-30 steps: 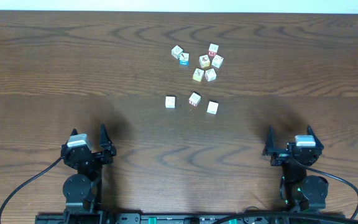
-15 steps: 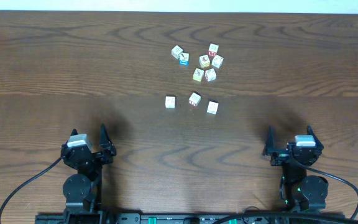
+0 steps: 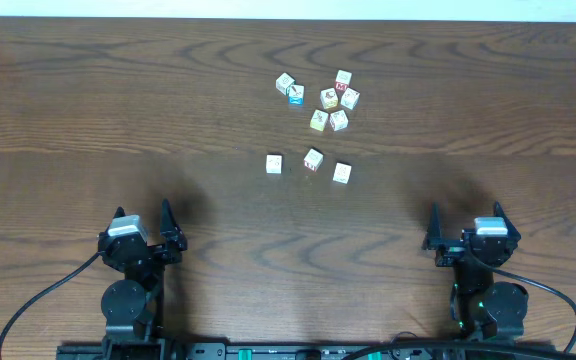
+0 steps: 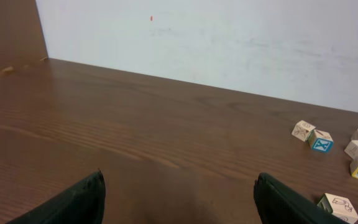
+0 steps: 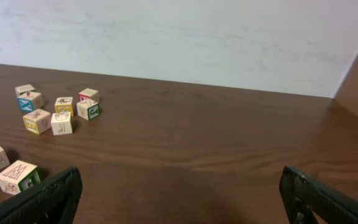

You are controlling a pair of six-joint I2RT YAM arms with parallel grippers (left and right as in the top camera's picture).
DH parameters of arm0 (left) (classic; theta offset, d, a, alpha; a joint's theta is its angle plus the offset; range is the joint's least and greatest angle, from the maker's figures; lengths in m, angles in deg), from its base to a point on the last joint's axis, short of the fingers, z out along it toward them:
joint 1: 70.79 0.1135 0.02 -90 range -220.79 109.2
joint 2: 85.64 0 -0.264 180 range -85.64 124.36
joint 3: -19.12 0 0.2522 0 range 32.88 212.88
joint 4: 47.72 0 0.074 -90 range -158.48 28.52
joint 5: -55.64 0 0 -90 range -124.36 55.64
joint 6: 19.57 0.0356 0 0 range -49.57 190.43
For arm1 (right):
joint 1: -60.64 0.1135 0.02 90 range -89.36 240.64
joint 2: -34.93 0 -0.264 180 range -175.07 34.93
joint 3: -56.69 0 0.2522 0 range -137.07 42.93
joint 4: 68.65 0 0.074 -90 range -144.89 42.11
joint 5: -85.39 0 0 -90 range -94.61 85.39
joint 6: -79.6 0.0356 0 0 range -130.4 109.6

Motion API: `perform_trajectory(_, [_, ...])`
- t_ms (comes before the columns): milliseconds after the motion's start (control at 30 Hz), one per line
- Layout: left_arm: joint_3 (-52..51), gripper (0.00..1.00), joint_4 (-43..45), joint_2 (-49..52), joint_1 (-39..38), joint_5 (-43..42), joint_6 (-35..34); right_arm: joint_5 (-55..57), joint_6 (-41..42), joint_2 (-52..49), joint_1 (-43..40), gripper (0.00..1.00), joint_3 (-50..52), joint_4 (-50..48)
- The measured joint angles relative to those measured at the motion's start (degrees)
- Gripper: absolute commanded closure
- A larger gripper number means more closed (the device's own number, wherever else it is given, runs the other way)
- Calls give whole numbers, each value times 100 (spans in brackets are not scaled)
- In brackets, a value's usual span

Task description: Lift 5 blocks

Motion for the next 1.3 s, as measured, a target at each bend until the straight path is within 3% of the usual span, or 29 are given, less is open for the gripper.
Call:
perform_trajectory(333, [0,23,0,0,0,-17,0,-87,66,0,0,1,0,2])
perform_trajectory(933, [0,23,0,0,0,-17,0,-1222,258,0,0,1,-330,-391])
perform_trajectory(1133, [0,23,-2,0,0,-20,2,-1285,522,-59,0,1,-846,168])
perform_trajectory(1300, [0,23,-2,0,0,-22,7,-1491,699,-699,2,1,-1482,809])
